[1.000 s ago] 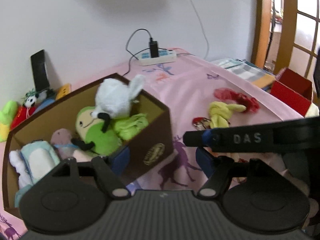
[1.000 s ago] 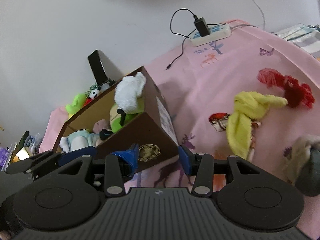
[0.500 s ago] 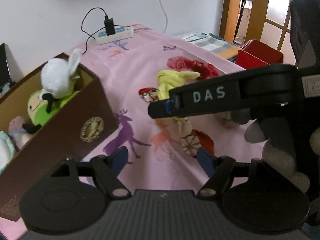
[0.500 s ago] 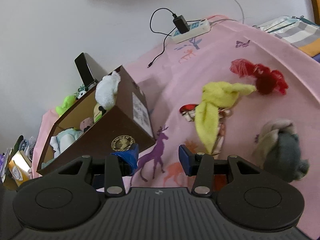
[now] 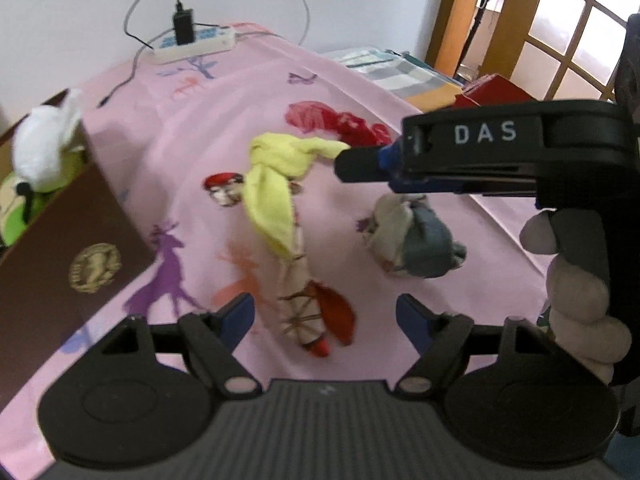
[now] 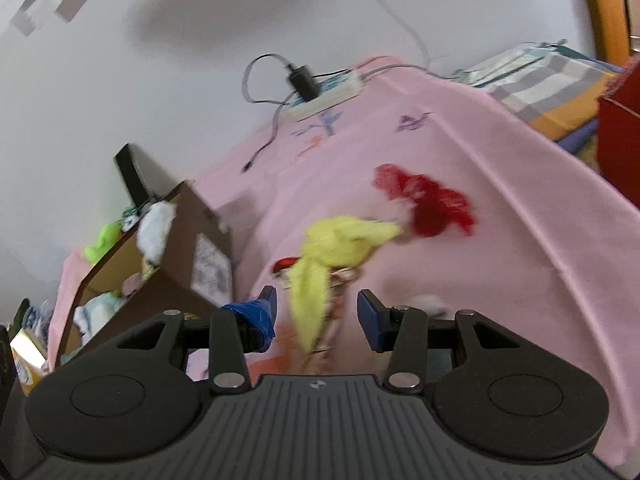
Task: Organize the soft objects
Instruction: 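Grasp the grey and dark grey cloth with the right gripper, then lift the grey cloth and carry it over the box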
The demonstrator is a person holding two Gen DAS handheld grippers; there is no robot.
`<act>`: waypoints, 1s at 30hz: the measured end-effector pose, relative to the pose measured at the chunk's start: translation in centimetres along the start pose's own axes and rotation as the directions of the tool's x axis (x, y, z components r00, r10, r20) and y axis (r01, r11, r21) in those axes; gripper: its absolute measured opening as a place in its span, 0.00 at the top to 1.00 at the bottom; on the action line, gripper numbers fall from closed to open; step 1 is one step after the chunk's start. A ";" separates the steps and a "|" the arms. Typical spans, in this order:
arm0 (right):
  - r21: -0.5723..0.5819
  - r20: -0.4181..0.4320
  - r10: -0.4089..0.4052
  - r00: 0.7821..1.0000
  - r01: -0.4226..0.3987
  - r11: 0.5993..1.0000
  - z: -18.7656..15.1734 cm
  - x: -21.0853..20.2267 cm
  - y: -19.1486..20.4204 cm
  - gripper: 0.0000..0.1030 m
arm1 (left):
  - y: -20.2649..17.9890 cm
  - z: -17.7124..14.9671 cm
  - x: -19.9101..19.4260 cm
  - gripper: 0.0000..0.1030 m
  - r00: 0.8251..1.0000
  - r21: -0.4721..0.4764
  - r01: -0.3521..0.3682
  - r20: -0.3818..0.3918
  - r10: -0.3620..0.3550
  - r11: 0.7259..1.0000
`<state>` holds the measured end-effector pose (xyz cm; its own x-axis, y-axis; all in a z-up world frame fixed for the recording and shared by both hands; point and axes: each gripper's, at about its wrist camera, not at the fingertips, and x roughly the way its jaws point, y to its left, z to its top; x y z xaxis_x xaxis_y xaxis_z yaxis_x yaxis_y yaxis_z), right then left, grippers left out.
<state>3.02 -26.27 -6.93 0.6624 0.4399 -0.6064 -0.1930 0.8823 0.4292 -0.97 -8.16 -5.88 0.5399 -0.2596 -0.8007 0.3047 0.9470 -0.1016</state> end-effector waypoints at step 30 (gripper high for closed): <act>0.110 -0.261 0.225 0.939 -0.202 0.973 1.7 2.8 -4.1 0.71 | -1.8 2.7 5.7 0.32 0.982 -0.121 0.154 -0.092 -0.165 0.981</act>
<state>6.87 -28.89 -9.27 0.3896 0.6549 -0.6476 -0.2421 0.7512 0.6140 3.70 -11.84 -8.70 0.4079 -0.3942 -0.8235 0.2871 0.9116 -0.2942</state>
